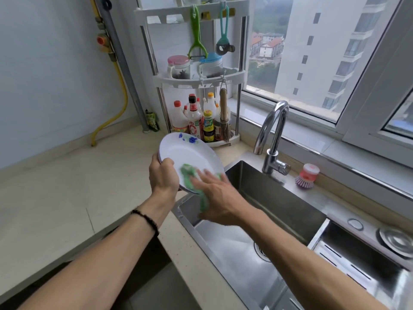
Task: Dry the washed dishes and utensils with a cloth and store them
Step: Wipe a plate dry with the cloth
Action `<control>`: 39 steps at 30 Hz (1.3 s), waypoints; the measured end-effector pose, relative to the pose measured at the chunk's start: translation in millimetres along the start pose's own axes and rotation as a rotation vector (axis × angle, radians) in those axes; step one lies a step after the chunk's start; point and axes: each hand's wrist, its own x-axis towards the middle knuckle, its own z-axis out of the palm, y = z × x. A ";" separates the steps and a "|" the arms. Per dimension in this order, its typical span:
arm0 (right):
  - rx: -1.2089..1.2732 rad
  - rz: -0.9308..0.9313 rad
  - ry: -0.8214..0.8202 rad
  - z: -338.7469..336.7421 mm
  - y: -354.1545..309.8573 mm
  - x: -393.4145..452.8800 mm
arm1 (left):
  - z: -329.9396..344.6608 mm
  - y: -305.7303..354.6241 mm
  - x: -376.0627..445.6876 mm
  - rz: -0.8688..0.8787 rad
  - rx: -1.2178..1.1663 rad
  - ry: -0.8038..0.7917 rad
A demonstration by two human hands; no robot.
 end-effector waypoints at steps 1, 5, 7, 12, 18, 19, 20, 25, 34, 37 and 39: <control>0.031 -0.042 -0.010 2.4 -5.9 -2.7 | -1.2 -0.6 2.3 -0.014 -0.018 -0.012; -0.068 0.007 -0.011 7.8 20.9 -7.8 | -5.0 1.7 3.1 0.025 0.090 -0.116; -0.085 0.057 -0.003 5.8 21.9 -7.3 | -2.9 0.6 0.2 0.026 0.094 -0.083; -0.011 -0.056 -0.018 11.9 4.6 -13.3 | -6.1 -0.9 3.2 -0.021 0.060 -0.118; -0.053 0.011 0.036 3.8 3.4 -10.7 | -0.2 -1.4 1.1 -0.055 0.014 -0.073; -0.008 -0.026 0.032 6.8 -5.8 -14.4 | -0.3 -1.0 2.6 -0.076 0.014 -0.081; 0.013 -0.056 0.036 10.3 -8.4 -17.7 | -2.1 0.7 4.0 -0.093 0.038 -0.112; -0.206 0.005 0.114 2.9 32.2 -25.8 | -16.9 9.1 15.1 -0.279 0.106 -0.230; -0.244 0.113 0.275 -9.8 -13.6 -0.4 | 10.6 -17.8 -12.5 -0.120 -0.132 -0.120; -0.073 0.073 0.264 -4.0 -30.7 -4.6 | 11.9 -11.9 -13.2 0.025 -0.101 -0.040; -0.005 -0.006 0.162 -3.2 -24.1 -10.3 | 6.5 -7.9 -8.7 0.085 -0.034 -0.074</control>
